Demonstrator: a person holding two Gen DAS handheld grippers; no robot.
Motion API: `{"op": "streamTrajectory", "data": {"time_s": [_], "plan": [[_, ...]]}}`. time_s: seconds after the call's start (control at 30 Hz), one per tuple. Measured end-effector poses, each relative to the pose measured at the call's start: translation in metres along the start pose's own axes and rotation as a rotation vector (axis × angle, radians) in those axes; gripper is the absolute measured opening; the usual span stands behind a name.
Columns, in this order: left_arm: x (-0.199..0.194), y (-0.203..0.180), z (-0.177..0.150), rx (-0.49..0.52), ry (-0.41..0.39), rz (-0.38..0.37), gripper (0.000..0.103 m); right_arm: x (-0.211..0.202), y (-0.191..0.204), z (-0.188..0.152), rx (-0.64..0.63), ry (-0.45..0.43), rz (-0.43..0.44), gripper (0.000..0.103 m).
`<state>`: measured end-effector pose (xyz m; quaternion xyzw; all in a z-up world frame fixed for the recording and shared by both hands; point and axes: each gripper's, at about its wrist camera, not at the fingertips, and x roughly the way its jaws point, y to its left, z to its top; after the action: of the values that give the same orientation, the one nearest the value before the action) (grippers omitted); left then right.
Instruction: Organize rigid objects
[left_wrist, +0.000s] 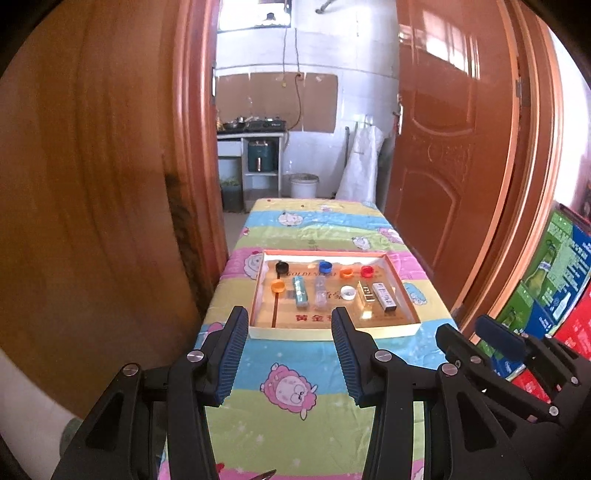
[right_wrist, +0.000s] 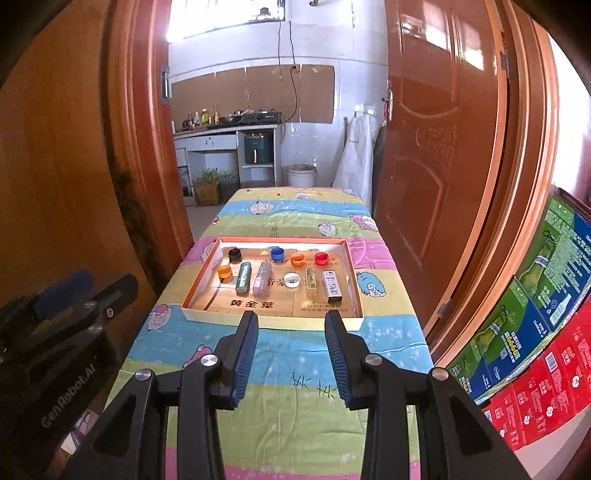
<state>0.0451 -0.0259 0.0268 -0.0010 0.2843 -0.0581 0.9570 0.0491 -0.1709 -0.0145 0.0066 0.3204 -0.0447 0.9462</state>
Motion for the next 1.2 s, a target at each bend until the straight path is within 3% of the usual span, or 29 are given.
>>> {"op": "streamTrajectory", "data": {"time_s": [0.37,0.6,0.83,1.2], "plan": [[-0.044,0.002,-0.012,-0.012,-0.046,-0.016,0.048,-0.044,0.006,-0.017,-0.018,-0.048,0.007,0.037],[-0.052,0.0,-0.019,0.0,-0.041,0.053,0.048,-0.056,0.006,-0.022,-0.006,-0.06,0.0,0.037],[-0.058,0.001,-0.022,-0.013,-0.041,0.014,0.048,-0.061,0.01,-0.022,-0.019,-0.079,-0.006,0.037],[-0.063,0.003,-0.023,-0.017,-0.054,0.016,0.048,-0.067,0.006,-0.021,-0.008,-0.093,-0.004,0.037]]}}
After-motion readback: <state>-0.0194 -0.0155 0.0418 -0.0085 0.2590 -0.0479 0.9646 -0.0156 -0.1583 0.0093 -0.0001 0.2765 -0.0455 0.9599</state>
